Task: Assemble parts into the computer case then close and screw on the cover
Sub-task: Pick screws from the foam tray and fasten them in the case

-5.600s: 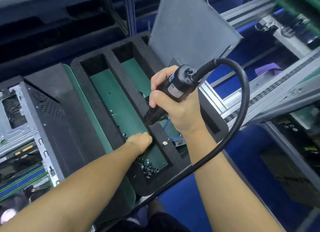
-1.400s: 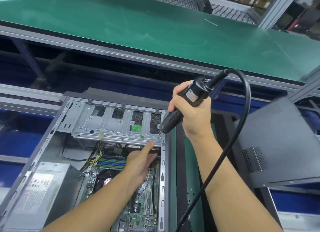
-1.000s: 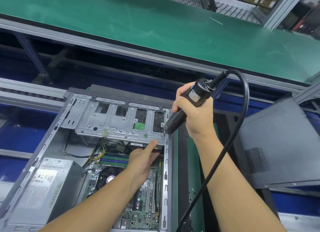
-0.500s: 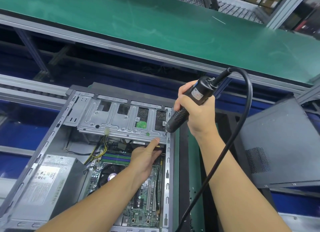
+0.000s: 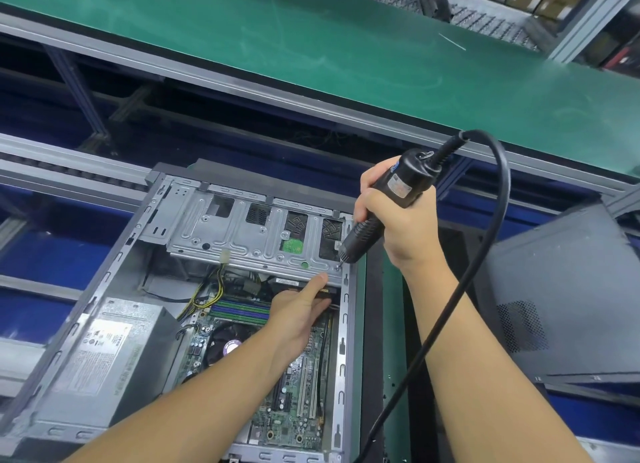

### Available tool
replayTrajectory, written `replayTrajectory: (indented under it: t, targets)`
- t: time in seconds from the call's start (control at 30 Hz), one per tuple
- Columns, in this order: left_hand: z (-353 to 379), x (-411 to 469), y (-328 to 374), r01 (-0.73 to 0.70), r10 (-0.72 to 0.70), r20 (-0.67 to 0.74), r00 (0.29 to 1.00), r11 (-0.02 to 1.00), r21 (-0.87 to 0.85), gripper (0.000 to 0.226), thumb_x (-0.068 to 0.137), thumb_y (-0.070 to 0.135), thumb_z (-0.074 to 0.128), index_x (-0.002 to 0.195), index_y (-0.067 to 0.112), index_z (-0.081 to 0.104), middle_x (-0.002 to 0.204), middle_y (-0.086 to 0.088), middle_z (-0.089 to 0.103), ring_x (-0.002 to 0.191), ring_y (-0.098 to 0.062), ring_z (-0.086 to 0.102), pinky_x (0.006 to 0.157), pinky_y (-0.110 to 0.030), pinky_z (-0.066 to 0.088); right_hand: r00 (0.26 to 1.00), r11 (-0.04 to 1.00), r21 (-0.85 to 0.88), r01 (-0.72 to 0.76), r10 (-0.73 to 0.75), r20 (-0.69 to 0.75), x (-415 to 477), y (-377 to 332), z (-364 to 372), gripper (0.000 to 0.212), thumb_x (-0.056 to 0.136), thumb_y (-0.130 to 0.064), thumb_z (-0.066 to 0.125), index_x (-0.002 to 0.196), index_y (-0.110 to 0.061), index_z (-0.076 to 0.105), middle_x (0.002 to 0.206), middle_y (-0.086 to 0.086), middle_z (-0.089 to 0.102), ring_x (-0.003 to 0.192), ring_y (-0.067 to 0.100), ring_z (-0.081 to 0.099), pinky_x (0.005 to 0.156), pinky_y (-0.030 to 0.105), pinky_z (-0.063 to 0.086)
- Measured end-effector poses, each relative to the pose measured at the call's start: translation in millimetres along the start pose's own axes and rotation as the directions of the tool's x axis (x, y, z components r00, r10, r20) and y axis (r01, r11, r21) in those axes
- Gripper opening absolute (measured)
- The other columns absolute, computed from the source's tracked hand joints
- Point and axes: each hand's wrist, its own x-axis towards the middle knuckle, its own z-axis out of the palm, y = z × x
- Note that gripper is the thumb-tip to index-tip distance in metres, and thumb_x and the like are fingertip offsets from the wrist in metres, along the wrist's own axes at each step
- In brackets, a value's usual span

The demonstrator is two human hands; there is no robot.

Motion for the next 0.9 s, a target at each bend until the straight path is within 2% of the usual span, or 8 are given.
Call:
replayTrajectory:
  t: [0.1, 0.23, 0.37, 0.6, 0.77, 0.83, 0.9]
  targets:
    - [0.2, -0.2, 0.2, 0.000, 0.000, -0.003, 1.000, 1.000, -0.003, 0.040, 0.080, 0.020, 0.081, 0.097, 0.000, 0.051, 0.099, -0.015, 0.061, 0.089, -0.020, 0.066, 0.103, -0.036, 0.049, 0.999, 0.999, 0.046, -0.021, 0.022, -0.027, -2.0, 2.1, -4.4, 0.024, 0.073, 0.003, 0.060, 0.079, -0.019, 0.063, 0.070, 0.005, 0.060, 0.054, 0.029, 0.054, 0.065, 0.041, 0.051]
    - [0.9, -0.7, 0.5, 0.006, -0.006, -0.010, 1.000, 1.000, -0.002, 0.041, 0.081, 0.020, 0.080, 0.101, -0.001, 0.051, 0.104, -0.017, 0.060, 0.090, -0.020, 0.066, 0.104, -0.036, 0.048, 0.999, 0.998, 0.066, -0.016, 0.019, -0.047, -4.5, 2.5, -4.7, 0.024, 0.073, -0.001, 0.061, 0.079, -0.024, 0.064, 0.070, 0.004, 0.060, 0.054, 0.030, 0.054, 0.065, 0.043, 0.050]
    - [1.0, -1.2, 1.4, 0.022, -0.022, -0.008, 1.000, 1.000, 0.012, 0.042, 0.081, 0.022, 0.080, 0.101, 0.000, 0.051, 0.103, -0.012, 0.059, 0.090, -0.019, 0.067, 0.106, -0.036, 0.045, 1.000, 0.999, 0.036, -0.011, 0.012, -0.020, -6.0, 2.3, 0.0, 0.023, 0.071, -0.001, 0.060, 0.078, -0.022, 0.064, 0.068, 0.004, 0.059, 0.054, 0.028, 0.053, 0.062, 0.041, 0.050]
    - [0.7, -1.7, 2.0, 0.024, -0.024, 0.002, 1.000, 1.000, -0.015, 0.043, 0.080, 0.021, 0.081, 0.101, 0.000, 0.050, 0.102, -0.013, 0.059, 0.088, -0.018, 0.066, 0.103, -0.035, 0.049, 1.000, 0.999, -0.031, 0.010, -0.011, -0.028, -2.4, 3.6, -1.4, 0.028, 0.072, 0.003, 0.059, 0.078, -0.025, 0.063, 0.069, 0.002, 0.061, 0.054, 0.028, 0.055, 0.064, 0.040, 0.052]
    - [1.0, -1.5, 1.8, 0.039, -0.039, -0.017, 0.999, 0.999, 0.003, 0.043, 0.079, 0.024, 0.081, 0.100, 0.000, 0.053, 0.105, -0.013, 0.061, 0.085, -0.016, 0.068, 0.114, -0.044, 0.037, 1.000, 0.999, -0.040, 0.015, -0.016, -0.008, -0.7, 2.5, 3.6, 0.027, 0.072, 0.002, 0.059, 0.076, -0.025, 0.062, 0.067, 0.001, 0.060, 0.054, 0.025, 0.055, 0.062, 0.034, 0.051]
    - [1.1, -2.6, 2.3, 0.033, -0.033, -0.018, 0.999, 0.999, -0.002, 0.043, 0.079, 0.023, 0.081, 0.101, -0.001, 0.052, 0.108, -0.016, 0.061, 0.087, -0.018, 0.068, 0.113, -0.042, 0.039, 1.000, 0.998, -0.055, 0.016, -0.016, 0.005, -1.0, 1.4, 6.0, 0.027, 0.072, 0.002, 0.059, 0.074, -0.024, 0.062, 0.066, 0.001, 0.060, 0.054, 0.024, 0.055, 0.062, 0.033, 0.051]
    - [1.5, -3.4, 3.1, 0.018, -0.018, -0.015, 1.000, 1.000, -0.012, 0.043, 0.080, 0.022, 0.081, 0.101, -0.001, 0.052, 0.114, -0.020, 0.059, 0.090, -0.019, 0.067, 0.104, -0.035, 0.048, 1.000, 0.997, -0.079, 0.008, -0.007, 0.008, -1.2, 0.3, 7.3, 0.025, 0.073, 0.004, 0.059, 0.074, -0.022, 0.062, 0.065, 0.002, 0.060, 0.056, 0.023, 0.055, 0.063, 0.033, 0.052]
